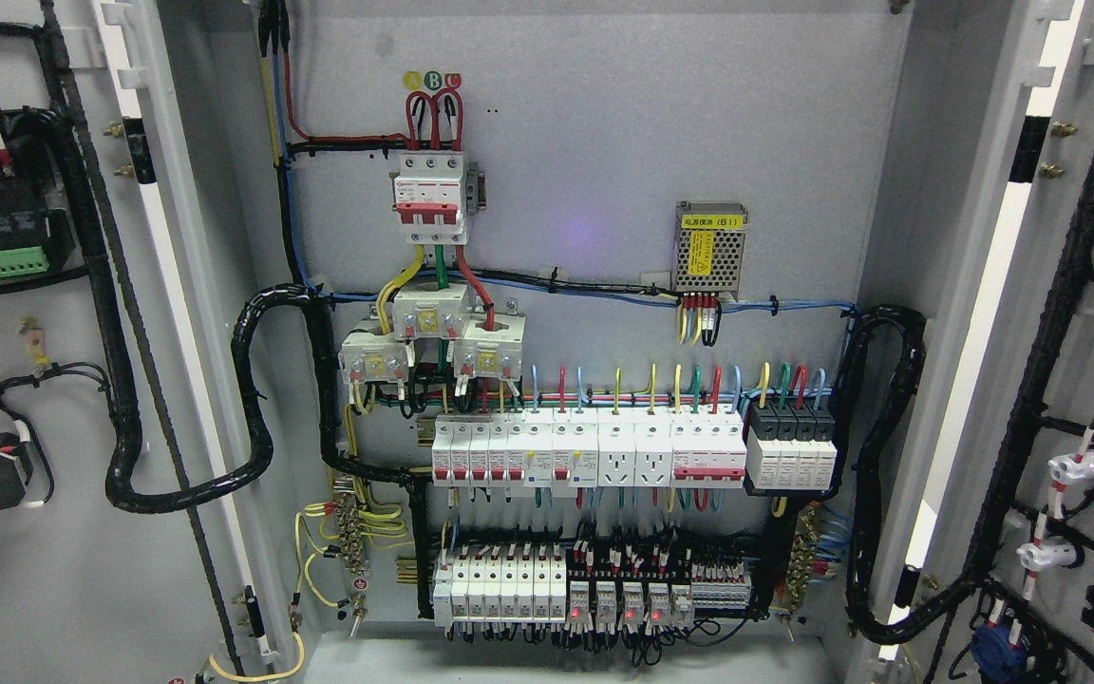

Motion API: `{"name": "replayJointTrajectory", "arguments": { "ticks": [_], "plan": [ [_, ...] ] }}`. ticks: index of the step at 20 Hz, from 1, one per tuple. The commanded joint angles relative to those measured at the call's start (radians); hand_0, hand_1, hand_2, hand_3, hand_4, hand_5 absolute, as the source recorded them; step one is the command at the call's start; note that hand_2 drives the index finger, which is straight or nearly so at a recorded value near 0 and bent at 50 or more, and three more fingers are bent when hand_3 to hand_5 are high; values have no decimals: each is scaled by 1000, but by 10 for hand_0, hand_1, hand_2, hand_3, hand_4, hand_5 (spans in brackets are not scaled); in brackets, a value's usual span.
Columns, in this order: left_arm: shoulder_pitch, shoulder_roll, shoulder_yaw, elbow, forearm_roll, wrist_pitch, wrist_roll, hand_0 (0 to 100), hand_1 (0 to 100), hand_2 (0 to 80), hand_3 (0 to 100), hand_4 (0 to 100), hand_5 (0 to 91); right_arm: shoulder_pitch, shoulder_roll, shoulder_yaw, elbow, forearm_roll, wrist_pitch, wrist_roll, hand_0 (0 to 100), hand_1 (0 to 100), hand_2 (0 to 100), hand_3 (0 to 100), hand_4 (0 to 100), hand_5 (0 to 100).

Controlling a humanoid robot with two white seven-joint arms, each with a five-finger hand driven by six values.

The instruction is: Open door with both hands

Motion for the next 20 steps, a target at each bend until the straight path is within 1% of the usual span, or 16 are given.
{"name": "replayJointTrajectory", "arguments": {
  "ticks": [1, 2, 4, 6, 8, 9, 12, 15, 16, 18, 19, 20],
  "plan": [
    [111, -192, -226, -283, -69, -283, 1, 837, 211, 0, 0, 0, 0, 64, -2, 325, 155, 57, 6, 9, 0, 0, 0, 0, 0, 0],
    [132, -217, -254, -274, -109, -281, 1, 837, 211, 0, 0, 0, 0, 61, -2, 335, 231, 89, 6, 9, 0, 0, 0, 0, 0, 0],
    [178, -292, -294, -213, -190, -267, 1, 837, 211, 0, 0, 0, 0, 55, -2, 356, 409, 172, 6, 9, 0, 0, 0, 0, 0, 0],
    [205, -353, -302, -118, -281, -266, 1, 837, 211, 0, 0, 0, 0, 46, -2, 365, 599, 209, 5, 9, 0, 0, 0, 0, 0, 0],
    [223, -389, -297, 27, -344, -261, 1, 837, 211, 0, 0, 0, 0, 23, -2, 362, 779, 217, 5, 9, 0, 0, 0, 0, 0, 0],
    [223, -389, -297, 108, -359, -255, 2, 837, 211, 0, 0, 0, 0, -6, -2, 353, 883, 217, 5, 9, 0, 0, 0, 0, 0, 0],
    [220, -390, -296, 355, -396, -200, 7, 837, 211, 0, 0, 0, 0, -98, 0, 350, 1206, 217, 3, 9, 0, 0, 0, 0, 0, 0],
    [208, -393, -290, 572, -396, -149, 10, 837, 211, 0, 0, 0, 0, -177, -2, 352, 1544, 217, 5, 9, 0, 0, 0, 0, 0, 0],
    [203, -393, -285, 635, -396, -137, 13, 837, 211, 0, 0, 0, 0, -207, -12, 353, 1645, 217, 5, 8, 0, 0, 0, 0, 0, 0],
    [173, -386, -282, 788, -390, -126, 24, 837, 211, 0, 0, 0, 0, -276, -64, 362, 1822, 225, 9, 6, 0, 0, 0, 0, 0, 0],
    [160, -383, -280, 863, -388, -123, 28, 837, 211, 0, 0, 0, 0, -309, -80, 362, 1891, 229, 10, 6, 0, 0, 0, 0, 0, 0],
    [148, -381, -273, 943, -387, -117, 32, 837, 211, 0, 0, 0, 0, -327, -86, 364, 1936, 237, 10, 5, 0, 0, 0, 0, 0, 0]
  ]
}}
